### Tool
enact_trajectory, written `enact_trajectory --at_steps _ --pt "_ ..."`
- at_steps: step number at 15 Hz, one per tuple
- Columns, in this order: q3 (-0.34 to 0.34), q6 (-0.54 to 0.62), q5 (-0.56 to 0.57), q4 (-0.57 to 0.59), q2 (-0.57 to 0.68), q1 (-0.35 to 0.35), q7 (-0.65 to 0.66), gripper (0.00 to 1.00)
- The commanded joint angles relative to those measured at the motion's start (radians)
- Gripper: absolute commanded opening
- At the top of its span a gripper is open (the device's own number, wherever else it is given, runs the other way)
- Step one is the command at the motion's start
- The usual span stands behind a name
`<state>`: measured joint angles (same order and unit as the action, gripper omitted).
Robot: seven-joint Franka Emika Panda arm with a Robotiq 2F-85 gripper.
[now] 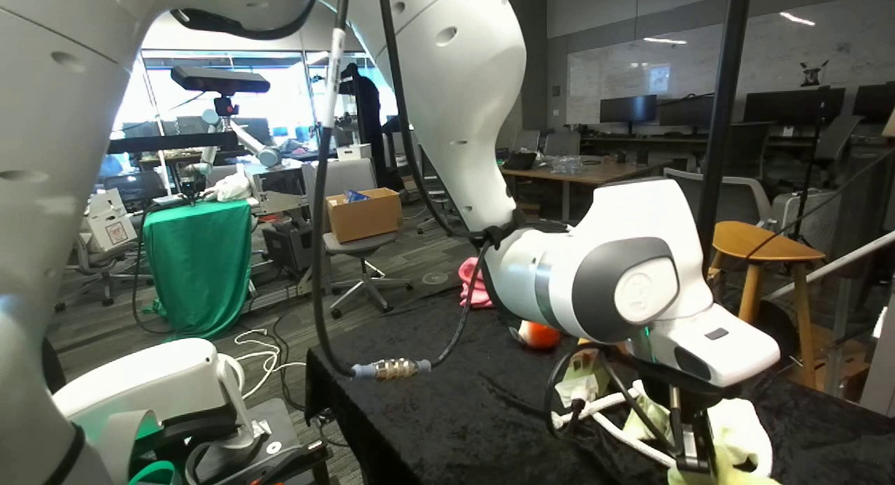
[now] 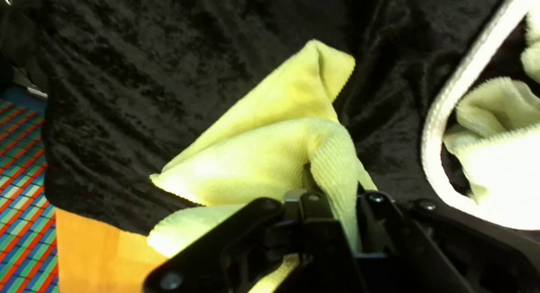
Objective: Stack the items on the tablecloth together.
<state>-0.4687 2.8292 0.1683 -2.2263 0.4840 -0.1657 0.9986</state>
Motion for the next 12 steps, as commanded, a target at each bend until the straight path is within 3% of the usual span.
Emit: enact_trajectory --at_steps 1,4,7,9,12 --pt "-0.126 0.078 0.113 -0.05 -0.09 -0.127 0.093 0.11" --pt "-0.218 0.111 0.216 -0.036 -0.12 -0.229 0.17 0.11" --pt "-0.263 0.135 0.282 -0.01 -0.134 -0.313 0.214 0.11" --pt "-0.267 0.147 0.302 0.008 -0.138 -0.35 0.225 0.11" --pt "-0.21 0.142 0.263 0.046 -0.123 -0.363 0.199 0.11"
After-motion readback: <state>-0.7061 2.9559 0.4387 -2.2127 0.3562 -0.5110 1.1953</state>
